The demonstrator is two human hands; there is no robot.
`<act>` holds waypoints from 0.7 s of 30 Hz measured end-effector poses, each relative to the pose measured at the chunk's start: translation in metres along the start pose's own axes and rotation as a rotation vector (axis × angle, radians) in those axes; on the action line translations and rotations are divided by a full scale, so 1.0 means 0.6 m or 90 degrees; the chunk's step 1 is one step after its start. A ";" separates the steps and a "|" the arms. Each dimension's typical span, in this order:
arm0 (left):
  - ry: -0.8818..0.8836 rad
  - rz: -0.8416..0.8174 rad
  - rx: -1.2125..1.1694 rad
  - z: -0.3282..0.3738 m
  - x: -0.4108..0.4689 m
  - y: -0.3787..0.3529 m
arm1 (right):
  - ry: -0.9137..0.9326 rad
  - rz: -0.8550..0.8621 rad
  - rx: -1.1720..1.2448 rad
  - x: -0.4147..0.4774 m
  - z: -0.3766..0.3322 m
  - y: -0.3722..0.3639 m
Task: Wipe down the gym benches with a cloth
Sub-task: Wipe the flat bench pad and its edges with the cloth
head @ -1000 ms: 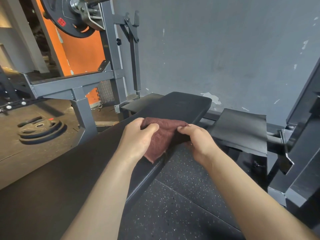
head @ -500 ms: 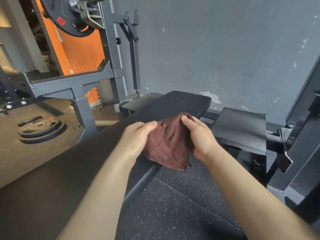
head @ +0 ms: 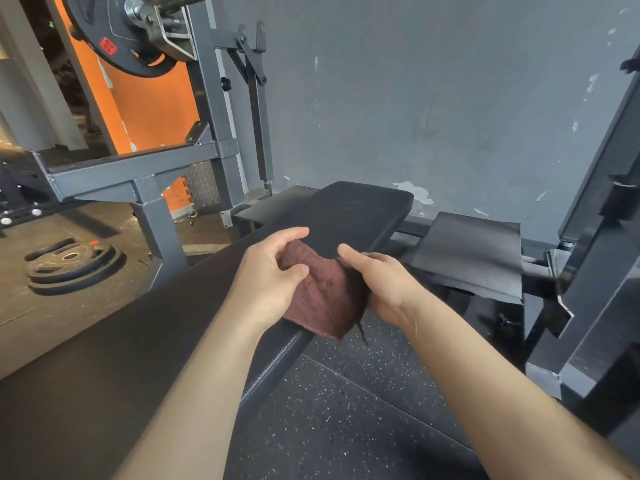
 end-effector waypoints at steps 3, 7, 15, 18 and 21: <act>-0.017 0.051 0.029 -0.003 0.006 0.001 | 0.022 -0.060 0.000 -0.006 0.001 -0.012; -0.035 0.102 0.088 -0.003 0.010 0.007 | 0.047 -0.145 -0.145 -0.016 0.002 -0.024; -0.019 0.161 0.197 -0.010 0.010 0.021 | 0.145 -0.116 -0.380 -0.023 -0.002 -0.033; 0.049 0.157 0.139 -0.016 0.009 0.026 | 0.143 -0.128 -0.292 -0.024 0.002 -0.030; 0.094 0.155 0.121 -0.019 0.010 0.024 | 0.166 -0.100 -0.218 -0.023 0.006 -0.031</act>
Point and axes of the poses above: each hand's wrist, its own x-axis towards the middle knuckle, its own y-axis out of the back of the hand, z = x × y, the point moved 2 cm from there along x, towards the middle knuckle, and after that the axes turned 15 degrees about -z, right-handed, at the moved point
